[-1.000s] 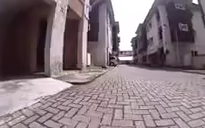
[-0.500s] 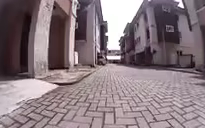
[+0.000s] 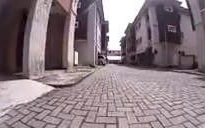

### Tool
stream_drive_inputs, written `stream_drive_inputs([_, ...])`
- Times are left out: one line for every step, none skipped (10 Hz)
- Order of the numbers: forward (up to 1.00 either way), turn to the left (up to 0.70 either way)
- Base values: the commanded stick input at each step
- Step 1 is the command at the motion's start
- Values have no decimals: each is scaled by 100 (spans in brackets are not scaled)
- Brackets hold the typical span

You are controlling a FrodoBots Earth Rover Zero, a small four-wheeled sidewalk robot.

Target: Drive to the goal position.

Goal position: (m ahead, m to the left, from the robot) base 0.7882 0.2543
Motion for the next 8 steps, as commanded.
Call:
stream_drive_inputs([50, 0])
stream_drive_inputs([50, 0])
stream_drive_inputs([50, 0])
stream_drive_inputs([50, 0])
stream_drive_inputs([50, 0])
stream_drive_inputs([50, 0])
stream_drive_inputs([50, 0])
stream_drive_inputs([50, 0])
